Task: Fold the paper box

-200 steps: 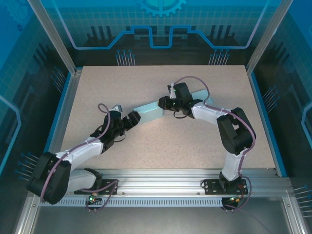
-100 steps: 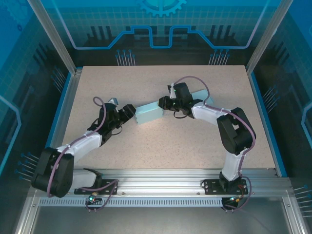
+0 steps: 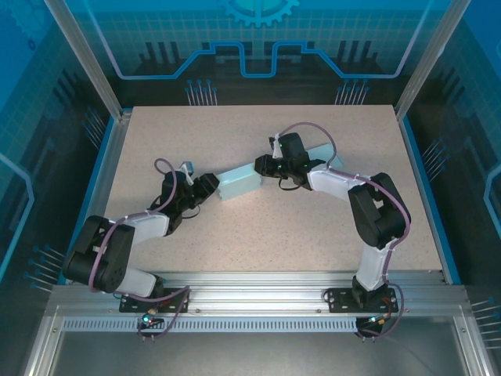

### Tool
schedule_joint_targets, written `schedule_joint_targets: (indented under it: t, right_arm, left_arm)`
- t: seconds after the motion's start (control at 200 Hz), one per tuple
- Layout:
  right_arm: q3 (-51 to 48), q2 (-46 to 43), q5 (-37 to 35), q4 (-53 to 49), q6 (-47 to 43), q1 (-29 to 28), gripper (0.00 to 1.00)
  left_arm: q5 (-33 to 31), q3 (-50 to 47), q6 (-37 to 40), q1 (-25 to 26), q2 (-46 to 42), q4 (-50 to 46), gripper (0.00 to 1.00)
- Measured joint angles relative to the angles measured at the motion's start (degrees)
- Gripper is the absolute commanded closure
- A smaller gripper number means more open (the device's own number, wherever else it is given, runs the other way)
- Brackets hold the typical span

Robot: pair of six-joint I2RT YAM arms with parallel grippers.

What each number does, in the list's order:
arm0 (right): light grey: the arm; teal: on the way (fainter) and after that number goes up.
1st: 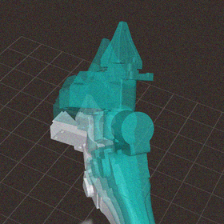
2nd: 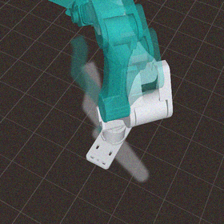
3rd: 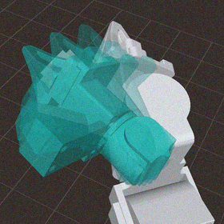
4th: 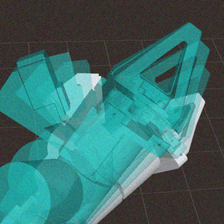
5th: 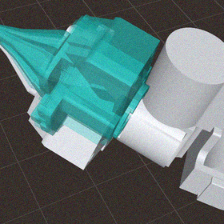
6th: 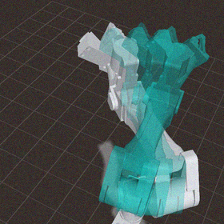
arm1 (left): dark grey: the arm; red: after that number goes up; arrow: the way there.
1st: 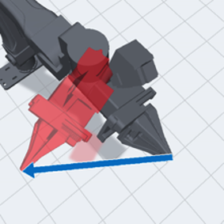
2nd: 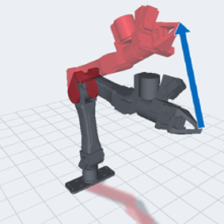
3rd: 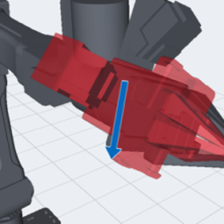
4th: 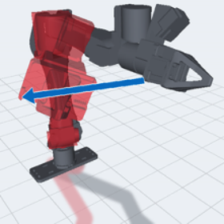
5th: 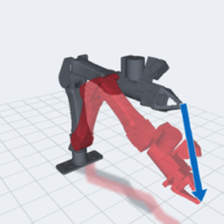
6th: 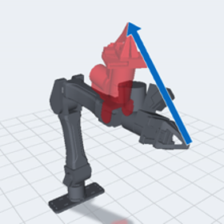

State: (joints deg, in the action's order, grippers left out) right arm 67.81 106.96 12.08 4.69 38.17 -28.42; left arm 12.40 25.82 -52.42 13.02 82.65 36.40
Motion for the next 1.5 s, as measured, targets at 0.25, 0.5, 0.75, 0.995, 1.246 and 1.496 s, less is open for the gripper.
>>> schedule_joint_targets:
  t: [0.25,0.5,0.75,0.995,1.246,1.496]
  right_arm:
    - [-0.85,0.04,0.17,1.7,0.0,0.04,0.79]
    - [-2.71,-0.02,0.87,5.18,0.02,1.11,0.87]
    - [-3.76,0.52,1.97,8.59,0.04,1.62,0.93]
    - [-4.74,0.48,2.01,10.67,0.0,1.81,0.87]
    - [-4.48,-1.53,0.76,5.49,-1.36,1.81,0.71]
    - [2.32,-1.51,-1.7,-7.96,-4.17,1.81,0.61]
  left_arm:
    - [1.88,-2.91,-1.27,-0.15,3.26,9.57,0.79]
    - [1.99,-5.01,-2.36,-0.48,7.96,21.84,0.9]
    - [1.79,-4.98,-2.05,-0.48,7.74,21.77,0.9]
    - [1.64,-4.94,-1.9,-0.44,8.2,22.43,0.89]
    - [1.57,-4.57,-0.87,0.94,6.03,18.64,0.83]
    - [1.6,-0.72,1.97,1.22,4.02,8.7,0.71]
